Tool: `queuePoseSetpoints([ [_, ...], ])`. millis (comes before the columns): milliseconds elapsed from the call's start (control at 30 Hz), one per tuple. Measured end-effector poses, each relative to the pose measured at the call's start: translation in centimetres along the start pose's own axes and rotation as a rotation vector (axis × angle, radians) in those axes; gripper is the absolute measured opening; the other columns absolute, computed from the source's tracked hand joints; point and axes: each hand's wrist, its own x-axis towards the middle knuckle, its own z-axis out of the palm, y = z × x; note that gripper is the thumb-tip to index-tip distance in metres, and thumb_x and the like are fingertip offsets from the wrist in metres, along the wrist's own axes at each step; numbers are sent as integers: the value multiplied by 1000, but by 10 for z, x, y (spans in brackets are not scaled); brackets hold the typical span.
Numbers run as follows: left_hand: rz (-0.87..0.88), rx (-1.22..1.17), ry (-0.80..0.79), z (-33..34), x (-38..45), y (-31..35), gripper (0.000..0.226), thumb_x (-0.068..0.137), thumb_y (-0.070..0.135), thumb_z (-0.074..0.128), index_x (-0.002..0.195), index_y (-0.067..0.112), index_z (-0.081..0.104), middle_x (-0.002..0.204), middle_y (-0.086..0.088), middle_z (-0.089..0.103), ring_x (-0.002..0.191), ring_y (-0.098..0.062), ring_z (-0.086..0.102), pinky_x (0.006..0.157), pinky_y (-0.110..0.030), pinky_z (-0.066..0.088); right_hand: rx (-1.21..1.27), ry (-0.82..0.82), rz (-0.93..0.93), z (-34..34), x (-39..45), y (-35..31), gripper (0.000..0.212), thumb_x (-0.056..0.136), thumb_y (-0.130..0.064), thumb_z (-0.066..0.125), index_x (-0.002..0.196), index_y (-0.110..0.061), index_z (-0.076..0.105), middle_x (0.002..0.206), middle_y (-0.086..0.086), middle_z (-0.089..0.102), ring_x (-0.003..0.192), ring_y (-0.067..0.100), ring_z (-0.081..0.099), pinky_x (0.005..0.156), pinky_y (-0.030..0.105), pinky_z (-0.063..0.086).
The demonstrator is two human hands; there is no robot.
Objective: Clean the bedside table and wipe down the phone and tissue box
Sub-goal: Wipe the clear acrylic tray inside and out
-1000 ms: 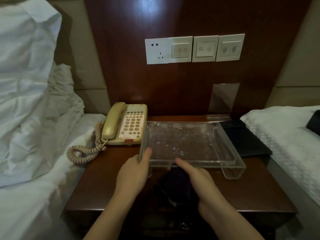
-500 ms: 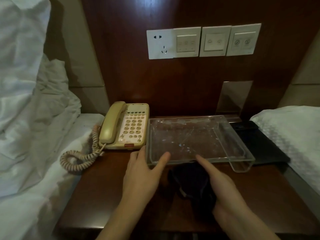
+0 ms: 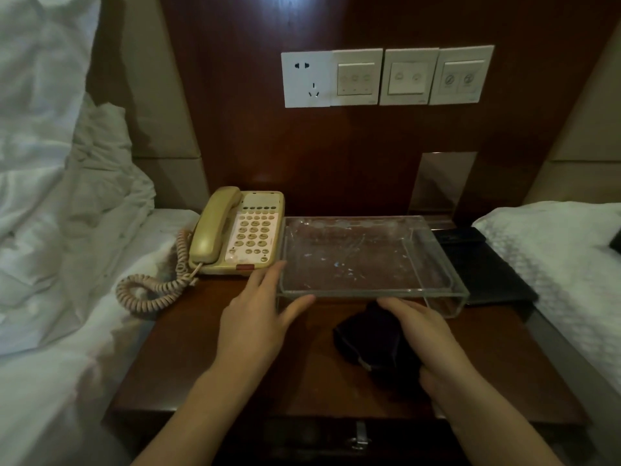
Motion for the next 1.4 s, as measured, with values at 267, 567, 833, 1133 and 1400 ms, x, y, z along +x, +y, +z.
queuePoseSetpoints([
  [267,-50,-169,104,7,-10,12,70,89,62,61,149,32,41,151,8,36,138,-13,38,106,-35,42,-2,9,-9,3,-1,1,26,95,-28,65,117,-16,67,99,6,72,86,23,71,60,30,53],
  [567,-620,-1189,-138,16,-32,45,45,92,40,69,126,11,60,107,-2,74,100,-11,72,97,-30,55,87,1,-22,-5,-13,7,34,87,-31,73,118,-22,67,105,8,72,91,27,72,75,41,61],
  [833,-606,-1269,-139,13,-35,51,81,97,22,67,159,41,18,139,-2,57,112,-15,65,109,-39,49,-108,192,-290,-31,-31,-6,27,86,-32,73,109,-28,59,102,-1,59,71,21,68,46,31,58],
  [1133,-590,-1237,-81,14,-35,50,76,102,9,56,160,38,15,120,-3,62,106,-20,71,89,-36,59,-341,94,-246,-63,-11,-9,64,90,-32,69,144,-46,38,109,-9,58,78,10,64,51,18,47],
  [1400,-595,-1202,-101,15,-43,50,83,96,3,61,159,39,21,126,-5,63,97,-19,74,100,-45,56,-355,94,-285,-67,-7,-7,62,91,-28,69,144,-41,41,95,-18,53,76,6,62,42,9,43],
])
